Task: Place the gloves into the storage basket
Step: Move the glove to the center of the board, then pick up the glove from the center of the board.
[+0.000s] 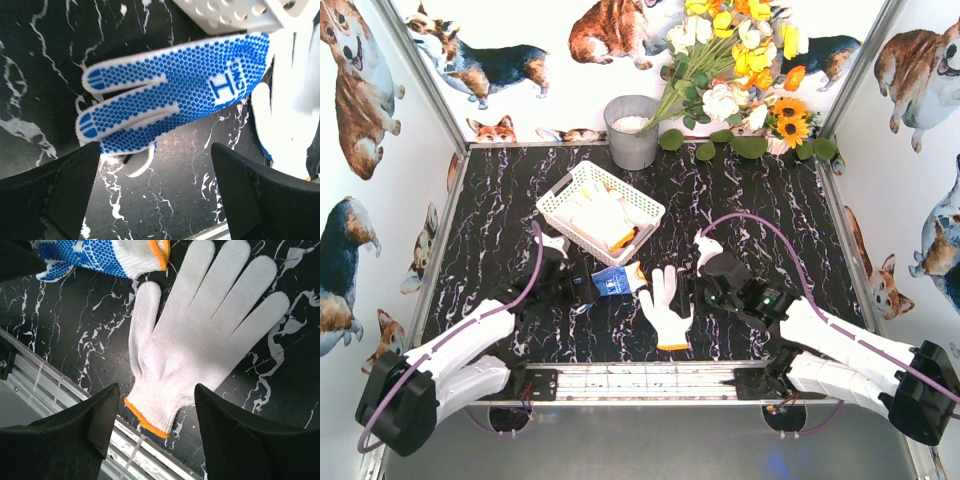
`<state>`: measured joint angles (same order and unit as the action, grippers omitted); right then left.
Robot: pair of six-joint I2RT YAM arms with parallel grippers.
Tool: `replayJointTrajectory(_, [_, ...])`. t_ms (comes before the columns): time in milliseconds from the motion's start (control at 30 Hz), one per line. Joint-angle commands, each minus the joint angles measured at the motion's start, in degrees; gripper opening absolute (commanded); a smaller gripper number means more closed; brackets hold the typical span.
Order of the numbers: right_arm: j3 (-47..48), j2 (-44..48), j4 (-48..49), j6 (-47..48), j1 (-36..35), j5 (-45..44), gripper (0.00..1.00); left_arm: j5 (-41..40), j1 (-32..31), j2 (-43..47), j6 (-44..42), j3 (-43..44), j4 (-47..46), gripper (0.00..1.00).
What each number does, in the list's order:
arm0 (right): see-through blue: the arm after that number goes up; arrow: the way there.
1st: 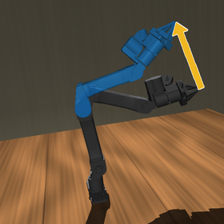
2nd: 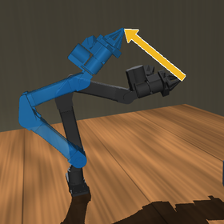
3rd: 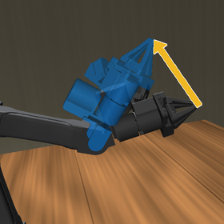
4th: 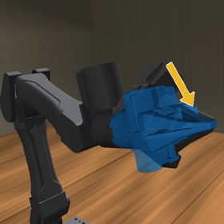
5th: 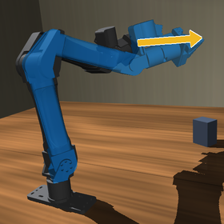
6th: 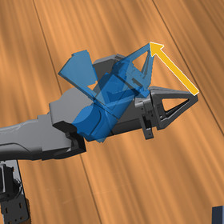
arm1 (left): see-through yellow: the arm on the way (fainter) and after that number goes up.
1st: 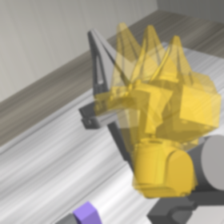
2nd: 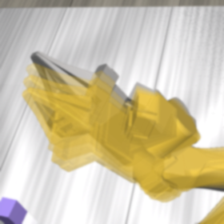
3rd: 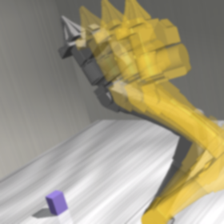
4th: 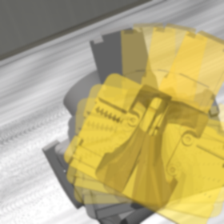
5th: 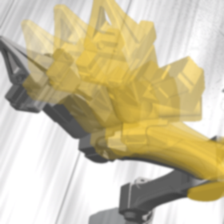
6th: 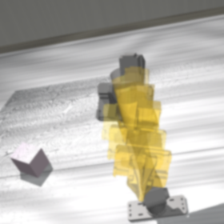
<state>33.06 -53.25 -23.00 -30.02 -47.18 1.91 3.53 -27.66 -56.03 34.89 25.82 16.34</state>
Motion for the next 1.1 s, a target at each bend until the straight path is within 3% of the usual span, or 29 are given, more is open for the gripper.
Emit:
replayJointTrajectory(0, [-1.0, 2.2, 1.4, -1.4, 0.2, 0.1, 0.63, -3.3, -3.5, -0.5, 5.4, -1.6, -3.1, 0.86])
replayJointTrajectory(133, [-1.9, 2.5, 2.0, -2.1, 0.2, 0.3, 0.63, -4.8, -4.3, -2.3, 5.3, -3.0, -5.1, 0.84])
replayJointTrajectory(300, [-1.8, 2.6, 2.6, -3.3, 0.2, 0.3, 0.63, -8.9, -4.4, -5.4, 3.8, -2.7, -8.1, 0.68])
replayJointTrajectory(467, [-0.2, 2.1, 2.5, -4.0, 0.2, 2.1, 0.63, -10.1, -4.5, -0.8, 2.6, -1.7, -8.2, 0.17])
replayJointTrajectory(567, [1.7, 2.5, 1.0, -4.7, 0.3, 2.5, 0.63, -8.7, -4.5, 4.8, 1.4, 1.7, -0.2, 0.00])
replayJointTrajectory(800, [8.7, -0.6, 0.0, -3.5, 0.5, 12.6, 0.69, 5.8, -4.4, 11.0, -3.4, 14.2, 21.0, 0.00])
replayJointTrajectory(933, [12.5, -4.4, 2.4, -2.1, 0.6, 21.4, 0.70, 17.0, -4.5, 11.1, -5.7, 19.3, 27.1, 0.00])
replayJointTrajectory(1067, [13.1, -6.7, 5.1, -0.3, 0.6, 24.5, 0.72, 26.0, -4.5, 10.7, -7.2, 22.3, 29.1, 0.00])
